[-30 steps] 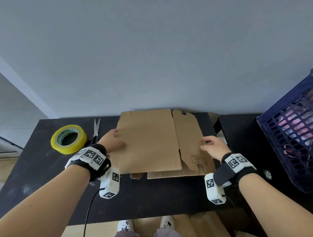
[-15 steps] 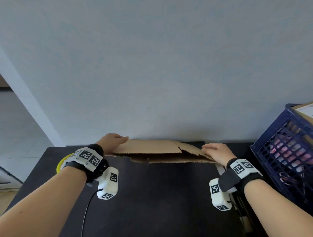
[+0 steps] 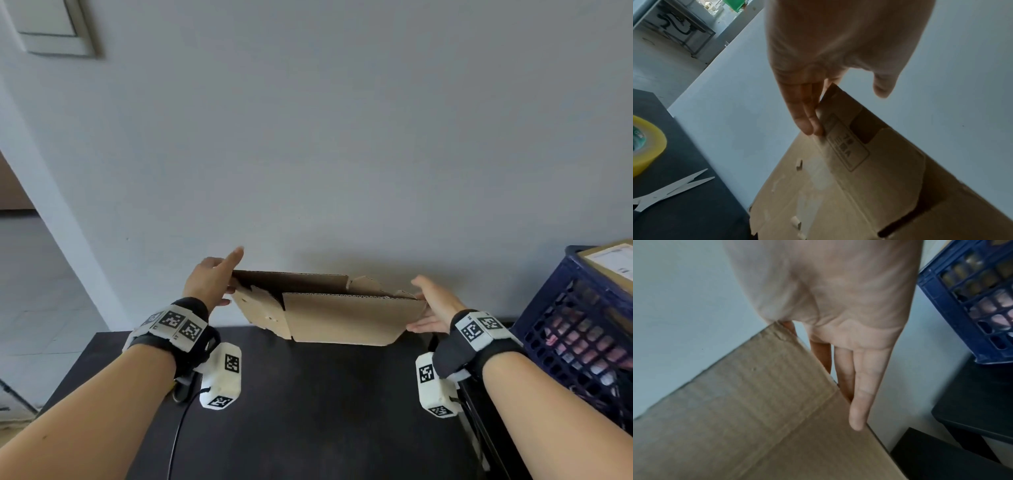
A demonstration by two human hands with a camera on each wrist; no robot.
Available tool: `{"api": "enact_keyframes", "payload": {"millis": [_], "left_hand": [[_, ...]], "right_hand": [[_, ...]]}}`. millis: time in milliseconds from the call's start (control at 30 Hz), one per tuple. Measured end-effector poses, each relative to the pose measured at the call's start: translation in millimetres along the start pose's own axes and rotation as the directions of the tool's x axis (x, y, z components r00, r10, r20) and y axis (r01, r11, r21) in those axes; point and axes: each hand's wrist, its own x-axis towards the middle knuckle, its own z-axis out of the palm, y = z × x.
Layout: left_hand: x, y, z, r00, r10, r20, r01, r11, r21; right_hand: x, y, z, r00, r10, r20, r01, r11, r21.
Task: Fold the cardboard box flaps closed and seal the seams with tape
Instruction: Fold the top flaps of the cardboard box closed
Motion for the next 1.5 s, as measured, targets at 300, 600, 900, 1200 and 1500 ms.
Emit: {"api": "enact_keyframes", "payload": {"millis": [300,600,900,1200,1500], "left_hand": [[7.4,-12.3,7.3,0.998,0.060,-0.027,-0.057,0.992,0.114],[-2.3,6.9,6.2,0.960,0.243,0.138,-0.278,0.877,0.392],[-12.7,28.7,18.9,0.886,0.335,0.320,-0.461,0.570,0.680],[-17.3,43.1,22.5,0.797,0.348,0.494,-0.600,0.555,0.576],[-15.9,46.3,34.6,0.723,0.368,0.585,-0.684,0.503,0.529]], "right_hand": [[0.0,-7.3,11.8,0.975,-0.187,-0.122,0.192,0.981,0.032],[5.1,-11.3,27.9,0.962,-0.178,-0.205,0.184,0.983,0.012],[-10.8,-28.3,61.6,0.965,-0.252,-0.072,0.241,0.962,-0.131],[-15.9,-45.0,66.3,0.963,-0.268,0.013,0.257,0.911,-0.322],[-28.7,-53.5,70.5,0.857,-0.471,0.210,0.497,0.646,-0.580]]}}
